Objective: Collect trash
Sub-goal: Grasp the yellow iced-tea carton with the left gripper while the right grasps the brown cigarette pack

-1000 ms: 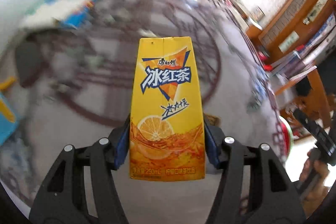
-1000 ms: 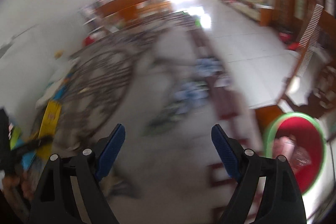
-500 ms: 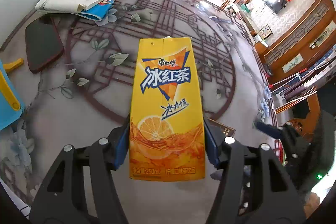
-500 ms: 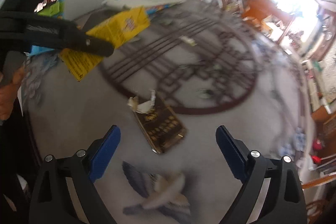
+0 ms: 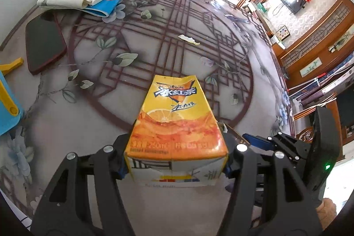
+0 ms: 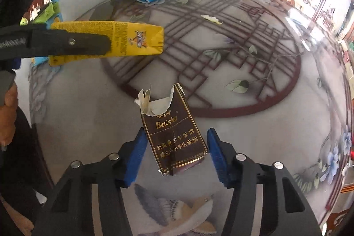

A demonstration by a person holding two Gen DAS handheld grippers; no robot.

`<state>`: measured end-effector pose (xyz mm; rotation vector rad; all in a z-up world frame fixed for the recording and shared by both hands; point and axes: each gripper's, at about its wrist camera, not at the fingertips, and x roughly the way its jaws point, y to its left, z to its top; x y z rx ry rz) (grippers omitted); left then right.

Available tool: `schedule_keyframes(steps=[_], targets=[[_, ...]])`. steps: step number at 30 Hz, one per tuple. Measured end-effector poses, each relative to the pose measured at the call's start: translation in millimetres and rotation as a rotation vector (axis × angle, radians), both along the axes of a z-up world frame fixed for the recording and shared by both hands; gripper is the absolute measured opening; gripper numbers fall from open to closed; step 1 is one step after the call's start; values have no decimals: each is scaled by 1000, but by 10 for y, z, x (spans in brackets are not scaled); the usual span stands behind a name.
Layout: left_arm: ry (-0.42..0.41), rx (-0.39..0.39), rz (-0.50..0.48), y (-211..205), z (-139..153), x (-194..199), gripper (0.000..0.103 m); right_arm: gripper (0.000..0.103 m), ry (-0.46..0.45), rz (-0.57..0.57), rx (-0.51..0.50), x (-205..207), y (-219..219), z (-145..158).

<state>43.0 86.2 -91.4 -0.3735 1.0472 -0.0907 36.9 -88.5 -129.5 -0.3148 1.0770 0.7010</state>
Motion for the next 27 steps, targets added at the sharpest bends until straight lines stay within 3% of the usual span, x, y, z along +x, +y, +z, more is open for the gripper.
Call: schedule_keyframes(steps=[13, 18, 20, 21, 22, 25, 27], targets=[[55, 69, -29, -81, -113, 32, 76, 71, -29, 1, 31, -85, 37, 82], [81, 114, -54, -152, -172, 50, 77, 71, -40, 16, 2, -119, 118, -12], [93, 147, -65, -182, -212, 56, 77, 66, -33, 29, -21, -140, 158, -62], [103, 168, -71, -199, -243, 63, 77, 52, -33, 37, -33, -150, 171, -81], [108, 173, -74, -208, -258, 61, 77, 48, -32, 42, -46, -159, 183, -100], [114, 195, -87, -240, -291, 58, 74, 47, -22, 24, -14, -163, 142, -59], [117, 212, -93, -261, -305, 61, 63, 46, -26, -4, 19, -163, 83, 10]])
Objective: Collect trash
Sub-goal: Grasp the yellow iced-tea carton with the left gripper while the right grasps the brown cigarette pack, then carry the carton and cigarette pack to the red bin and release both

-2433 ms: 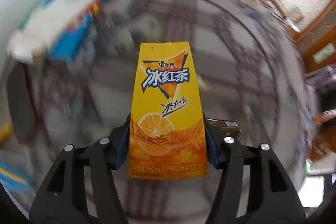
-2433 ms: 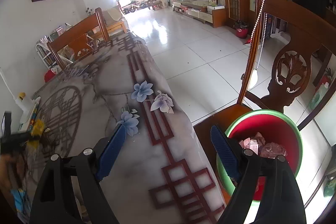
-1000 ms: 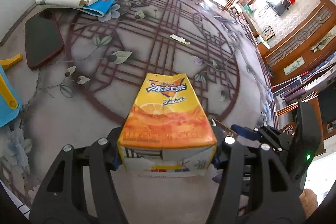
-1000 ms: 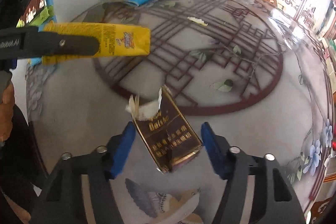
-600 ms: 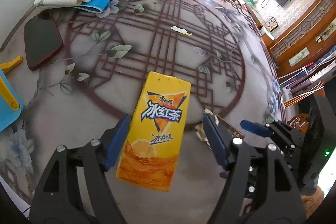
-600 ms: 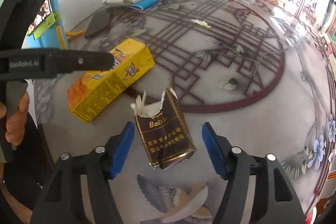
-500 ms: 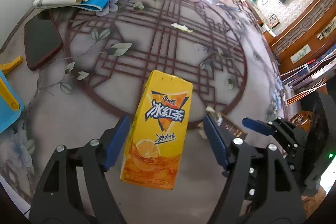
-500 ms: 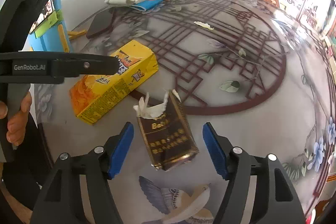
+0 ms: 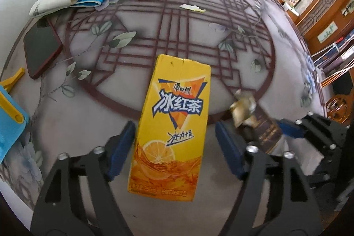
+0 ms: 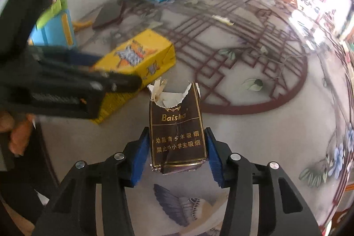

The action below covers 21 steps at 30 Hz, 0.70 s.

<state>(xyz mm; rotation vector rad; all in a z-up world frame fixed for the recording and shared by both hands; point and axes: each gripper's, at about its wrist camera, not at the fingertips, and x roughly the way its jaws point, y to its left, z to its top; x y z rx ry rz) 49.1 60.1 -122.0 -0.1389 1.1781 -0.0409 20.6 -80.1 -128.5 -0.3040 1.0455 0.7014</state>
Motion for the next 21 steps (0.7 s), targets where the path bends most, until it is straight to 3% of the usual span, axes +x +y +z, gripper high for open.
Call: schedule_keyframes(steps=[4, 8, 14, 21], targets=[[-32, -18, -15, -37, 41, -23, 61, 46, -38, -66, 52, -29, -173, 219], [-126, -29, -7, -45, 212, -87, 61, 46, -119, -143, 96, -81, -422, 505], [-222, 30, -1, -81, 399, -121, 61, 46, -228, -300, 189, -221, -924, 887], [-314, 84, -59, -311, 606, -242, 61, 47, -257, -471, 262, -355, -1503, 1011]])
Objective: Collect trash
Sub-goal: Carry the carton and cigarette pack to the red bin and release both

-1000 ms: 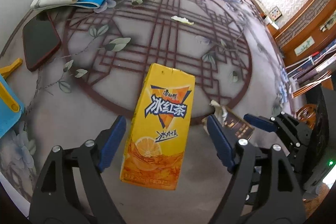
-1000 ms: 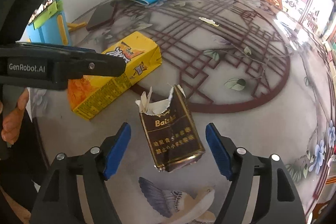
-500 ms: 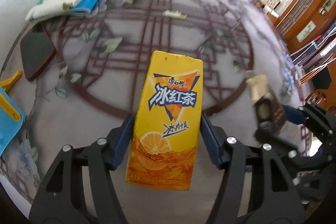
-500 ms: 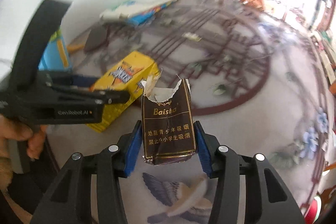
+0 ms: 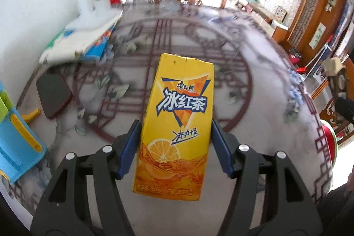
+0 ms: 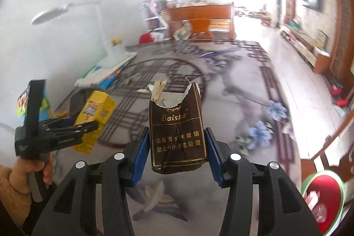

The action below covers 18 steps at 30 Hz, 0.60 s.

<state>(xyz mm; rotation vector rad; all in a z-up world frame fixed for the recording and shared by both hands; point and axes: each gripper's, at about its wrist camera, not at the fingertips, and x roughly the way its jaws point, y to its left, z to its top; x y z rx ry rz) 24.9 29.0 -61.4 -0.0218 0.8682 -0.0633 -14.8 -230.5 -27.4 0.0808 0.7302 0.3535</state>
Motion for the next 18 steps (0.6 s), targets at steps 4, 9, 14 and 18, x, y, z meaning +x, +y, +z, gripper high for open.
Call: schedule_keyframes(steps=[4, 9, 14, 18], targets=[[-101, 36, -30, -309, 208, -161, 61, 47, 9, -58, 29, 20, -207, -22], [-141, -11, -79, -784, 351, -276, 61, 47, -10, -106, 30, -78, -458, -28], [-157, -25, -149, -1259, 474, -305, 61, 47, 2, -169, 58, -201, -857, -93], [-152, -59, -206, -1649, 530, -280, 61, 47, 21, -263, 94, -299, -1251, -138]])
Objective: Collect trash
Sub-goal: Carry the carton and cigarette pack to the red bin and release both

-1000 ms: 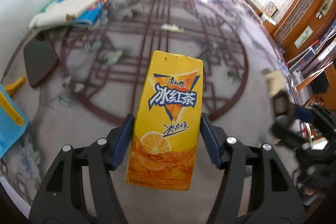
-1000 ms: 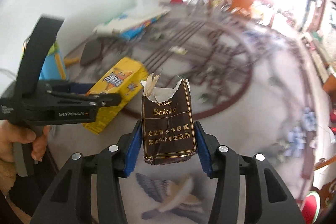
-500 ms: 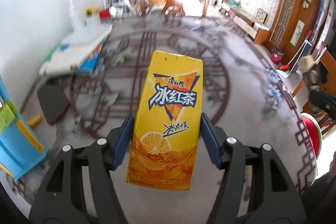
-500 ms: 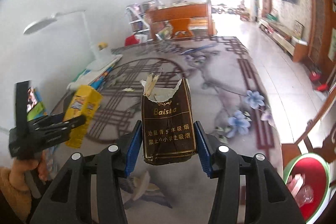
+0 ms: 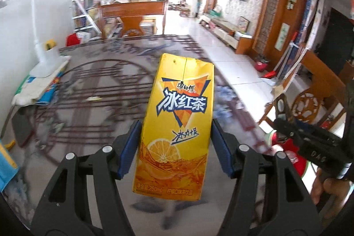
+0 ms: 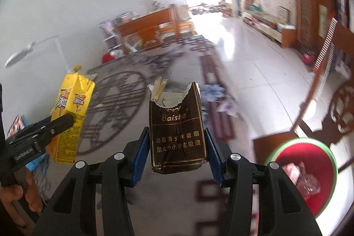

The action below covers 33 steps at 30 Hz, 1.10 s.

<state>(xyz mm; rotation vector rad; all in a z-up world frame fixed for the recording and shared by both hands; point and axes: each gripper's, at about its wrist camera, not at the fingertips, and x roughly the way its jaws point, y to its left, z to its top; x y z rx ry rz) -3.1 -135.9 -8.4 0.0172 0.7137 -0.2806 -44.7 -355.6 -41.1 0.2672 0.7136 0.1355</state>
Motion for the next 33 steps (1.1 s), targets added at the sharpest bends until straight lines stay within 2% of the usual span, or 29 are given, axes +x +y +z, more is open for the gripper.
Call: schedule_keyframes(steps=[6, 11, 17, 22, 24, 25, 26, 27, 30, 33], targets=[[41, -33, -146, -721, -38, 29, 61, 47, 31, -202, 32, -121, -601, -20], [110, -71, -288, -1279, -183, -6, 61, 47, 76, -372, 174, -282, -1204, -129], [178, -83, -424, -1920, -369, -100, 61, 47, 117, -552, 171, -485, -1684, -189], [170, -65, -514, -2350, -422, -172, 61, 49, 141, -661, 213, -664, -2013, -277], [164, -79, -544, -2472, -413, -187, 69, 49, 154, -700, 209, -710, -2104, -310], [153, -83, -550, -2503, -402, -193, 88, 56, 160, -717, 205, -721, -2133, -320], [129, -90, -553, -2525, -375, -213, 95, 63, 167, -732, 200, -731, -2158, -330], [105, -98, -556, -2509, -345, -225, 95, 75, 172, -750, 195, -741, -2182, -339], [56, -94, -561, -2465, -275, -301, 97, 76, 163, -776, 183, -749, -2199, -337], [16, -92, -553, -2327, -193, -318, 97, 76, 153, -747, 160, -669, -2105, -304]])
